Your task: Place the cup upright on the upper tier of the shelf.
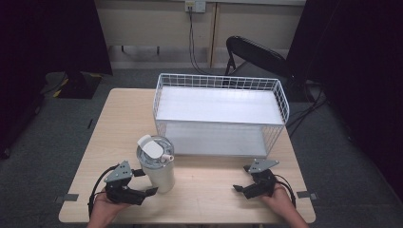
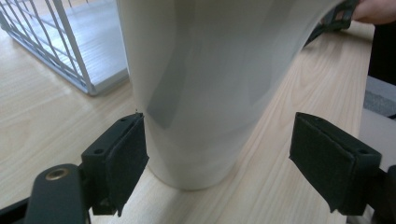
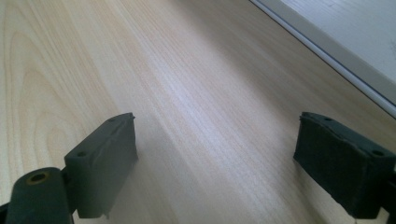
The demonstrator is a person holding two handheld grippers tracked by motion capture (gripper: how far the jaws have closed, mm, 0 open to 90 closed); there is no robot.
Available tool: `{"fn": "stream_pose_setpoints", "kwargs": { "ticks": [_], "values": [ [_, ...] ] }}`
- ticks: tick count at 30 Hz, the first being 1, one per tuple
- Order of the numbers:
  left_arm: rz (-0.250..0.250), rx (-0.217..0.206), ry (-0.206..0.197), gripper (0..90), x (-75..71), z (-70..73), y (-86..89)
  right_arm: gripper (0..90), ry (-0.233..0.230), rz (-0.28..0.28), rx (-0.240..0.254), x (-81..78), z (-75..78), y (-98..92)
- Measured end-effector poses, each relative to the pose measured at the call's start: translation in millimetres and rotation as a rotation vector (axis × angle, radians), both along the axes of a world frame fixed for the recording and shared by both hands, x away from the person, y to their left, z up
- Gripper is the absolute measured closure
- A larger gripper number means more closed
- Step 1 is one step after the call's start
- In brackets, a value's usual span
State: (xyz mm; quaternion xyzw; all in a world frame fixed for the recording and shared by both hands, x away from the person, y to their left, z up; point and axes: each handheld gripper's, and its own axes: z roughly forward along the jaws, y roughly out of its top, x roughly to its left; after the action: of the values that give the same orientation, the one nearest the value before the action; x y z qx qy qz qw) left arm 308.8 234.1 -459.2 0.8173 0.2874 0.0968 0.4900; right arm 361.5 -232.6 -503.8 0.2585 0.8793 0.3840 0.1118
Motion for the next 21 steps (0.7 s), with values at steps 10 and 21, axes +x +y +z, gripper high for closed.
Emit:
{"fn": "stream_pose_setpoints", "kwargs": {
  "ticks": [10,21],
  "values": [
    [0.016,-0.002,-0.018,18.4,-1.0,3.8,-2.0,12.2,0.002,0.001,-0.001,0.3,0.1,0.2],
    [0.024,-0.029,-0.043,18.6,6.7,7.5,-2.0,12.1,0.001,0.001,-0.001,0.2,0.1,0.2]
  ]
}}
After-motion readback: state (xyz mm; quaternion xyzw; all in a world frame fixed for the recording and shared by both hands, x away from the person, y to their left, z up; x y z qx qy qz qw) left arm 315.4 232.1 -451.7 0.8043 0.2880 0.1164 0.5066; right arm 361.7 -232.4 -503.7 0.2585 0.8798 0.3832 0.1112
